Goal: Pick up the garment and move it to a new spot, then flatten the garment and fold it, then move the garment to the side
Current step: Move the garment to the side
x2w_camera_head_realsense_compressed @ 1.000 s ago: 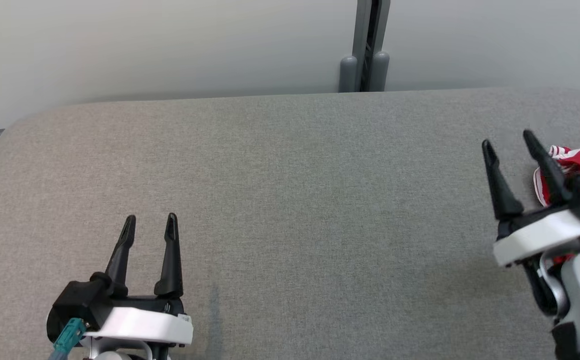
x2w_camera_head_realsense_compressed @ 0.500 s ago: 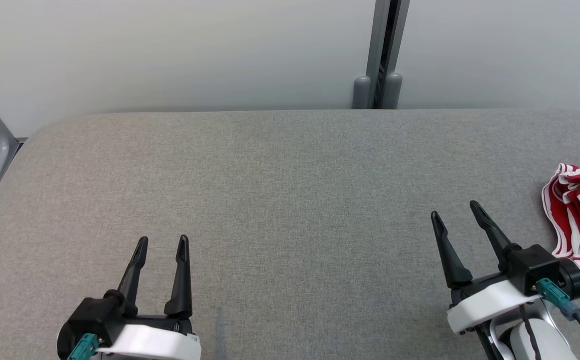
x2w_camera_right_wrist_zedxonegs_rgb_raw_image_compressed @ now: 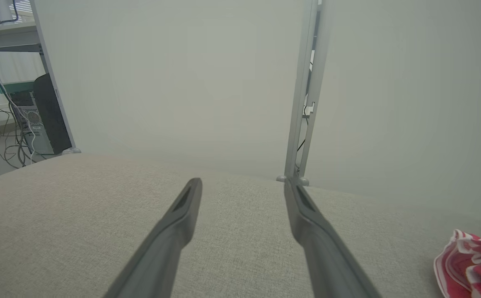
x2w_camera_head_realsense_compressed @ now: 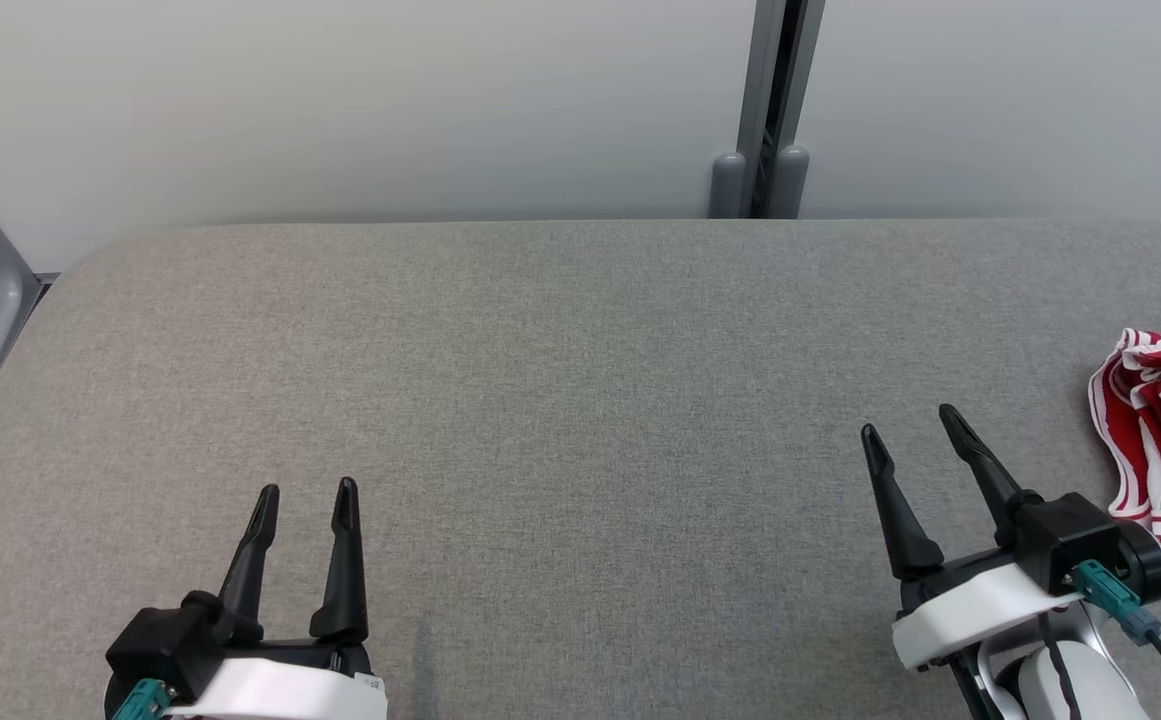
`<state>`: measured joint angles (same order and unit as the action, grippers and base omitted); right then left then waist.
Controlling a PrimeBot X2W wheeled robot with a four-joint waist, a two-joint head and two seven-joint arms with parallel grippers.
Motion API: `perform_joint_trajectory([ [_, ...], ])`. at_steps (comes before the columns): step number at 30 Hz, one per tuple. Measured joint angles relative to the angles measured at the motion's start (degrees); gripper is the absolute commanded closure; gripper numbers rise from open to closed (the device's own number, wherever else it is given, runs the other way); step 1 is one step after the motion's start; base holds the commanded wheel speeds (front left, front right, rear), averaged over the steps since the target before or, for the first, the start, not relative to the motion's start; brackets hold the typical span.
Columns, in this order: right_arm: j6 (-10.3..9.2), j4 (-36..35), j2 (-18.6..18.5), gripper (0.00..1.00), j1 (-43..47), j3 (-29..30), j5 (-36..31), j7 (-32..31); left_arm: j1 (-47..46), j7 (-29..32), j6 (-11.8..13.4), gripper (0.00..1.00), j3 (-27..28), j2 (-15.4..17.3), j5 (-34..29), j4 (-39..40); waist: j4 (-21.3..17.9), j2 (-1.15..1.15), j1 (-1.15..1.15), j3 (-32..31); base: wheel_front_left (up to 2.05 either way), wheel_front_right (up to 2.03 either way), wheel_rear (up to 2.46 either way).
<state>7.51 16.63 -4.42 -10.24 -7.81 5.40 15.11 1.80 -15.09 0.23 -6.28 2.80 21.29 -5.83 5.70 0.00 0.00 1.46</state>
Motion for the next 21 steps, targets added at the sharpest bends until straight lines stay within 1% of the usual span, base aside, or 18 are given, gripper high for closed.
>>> perform_joint_trajectory([
  [12, 0.0, -0.6, -0.3, 0.0, 0.0, 0.2, 0.0, 0.0, 0.0, 0.0, -0.7, 0.0, 0.3, 0.0, 2.7, -1.7, 0.6, 0.0, 0.0, 0.1, 0.0, 0.0, 0.0],
  [21, 0.0, -1.3, -0.8, 0.0, -0.2, -0.6, 0.7, 0.0, -0.1, 0.0, -0.3, 0.0, -0.1, 0.0, 3.6, -2.6, 1.2, 0.0, 0.0, 0.4, 0.0, 0.0, 0.0],
])
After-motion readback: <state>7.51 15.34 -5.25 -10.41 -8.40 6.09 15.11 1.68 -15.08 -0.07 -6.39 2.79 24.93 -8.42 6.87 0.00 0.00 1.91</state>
